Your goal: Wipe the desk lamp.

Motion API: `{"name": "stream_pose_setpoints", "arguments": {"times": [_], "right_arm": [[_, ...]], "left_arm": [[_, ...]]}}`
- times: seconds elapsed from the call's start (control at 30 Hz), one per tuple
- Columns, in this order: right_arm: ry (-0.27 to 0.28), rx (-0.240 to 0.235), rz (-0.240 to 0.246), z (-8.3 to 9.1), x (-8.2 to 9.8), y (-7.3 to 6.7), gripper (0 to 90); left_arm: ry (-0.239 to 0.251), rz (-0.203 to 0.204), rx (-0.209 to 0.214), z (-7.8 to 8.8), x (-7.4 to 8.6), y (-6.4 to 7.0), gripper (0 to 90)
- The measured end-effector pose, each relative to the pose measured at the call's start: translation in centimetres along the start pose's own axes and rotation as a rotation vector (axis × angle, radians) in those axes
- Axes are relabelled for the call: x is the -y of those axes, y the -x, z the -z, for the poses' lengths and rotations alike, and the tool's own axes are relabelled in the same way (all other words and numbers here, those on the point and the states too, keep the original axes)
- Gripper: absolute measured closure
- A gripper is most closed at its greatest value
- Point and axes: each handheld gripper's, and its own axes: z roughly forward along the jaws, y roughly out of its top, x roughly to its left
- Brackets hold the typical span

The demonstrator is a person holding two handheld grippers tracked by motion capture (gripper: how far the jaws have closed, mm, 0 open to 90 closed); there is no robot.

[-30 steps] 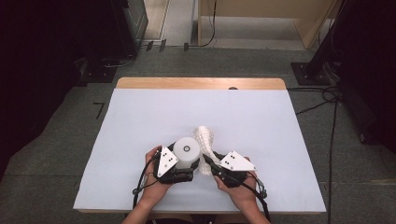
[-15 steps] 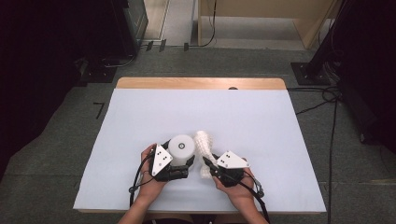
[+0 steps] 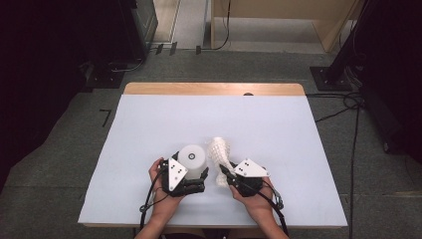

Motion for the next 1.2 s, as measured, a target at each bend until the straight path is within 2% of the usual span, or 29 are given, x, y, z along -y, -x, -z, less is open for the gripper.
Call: {"name": "stream_pose_setpoints", "arguments": {"times": [0.07, 0.13, 0.23, 0.33, 0.4, 0.47, 0.63, 0.8, 0.83, 0.93, 1.03, 1.2], "right_arm": [[-0.002, -0.003, 0.0, -0.1, 0.0, -0.1, 75.3], [-0.004, -0.004, 0.001, -0.1, 0.1, -0.1, 75.3], [-0.007, -0.008, 0.001, -0.2, 0.1, -0.3, 75.3], [-0.007, -0.011, 0.008, -0.3, 0.2, -0.4, 75.2], [-0.012, -0.011, 0.004, -0.3, 0.2, -0.5, 75.3], [-0.013, -0.004, 0.004, -0.4, 0.3, -0.5, 75.3], [-0.023, 0.002, 0.008, -0.7, 0.5, -0.6, 75.2], [-0.026, -0.016, 0.015, -0.9, 0.5, -1.2, 75.2], [-0.024, -0.018, 0.021, -0.9, 0.4, -1.3, 75.2], [-0.018, -0.029, 0.024, -0.7, 0.2, -1.6, 75.3], [0.024, -0.035, 0.028, 0.0, -0.4, -1.7, 75.3], [0.11, -0.034, 0.044, 1.5, -1.5, -1.6, 75.4]], "left_arm": [[-0.001, 0.001, -0.032, -0.1, 0.0, 0.3, 0.0], [0.0, 0.0, -0.05, 0.0, 0.0, 0.2, 5.5], [-0.002, 0.017, -0.032, 0.0, -0.1, 0.0, 7.0], [0.011, 0.042, 0.012, 0.2, -0.4, -0.5, 8.2], [0.011, 0.018, 0.029, 0.3, -0.6, -0.7, 8.6], [0.024, 0.014, 0.048, 0.4, -0.7, -1.0, 8.7], [0.057, 0.044, 0.124, 0.9, -1.4, -1.9, 8.8], [0.097, 0.069, 0.206, 1.5, -2.0, -2.4, 8.8], [0.1, 0.063, 0.219, 1.6, -2.0, -2.3, 8.8], [0.094, 0.036, 0.226, 1.5, -1.9, -1.8, 8.8], [0.082, 0.016, 0.237, 1.4, -1.8, -1.6, 8.8], [0.066, 0.008, 0.257, 1.1, -1.7, -1.4, 8.8]]}}
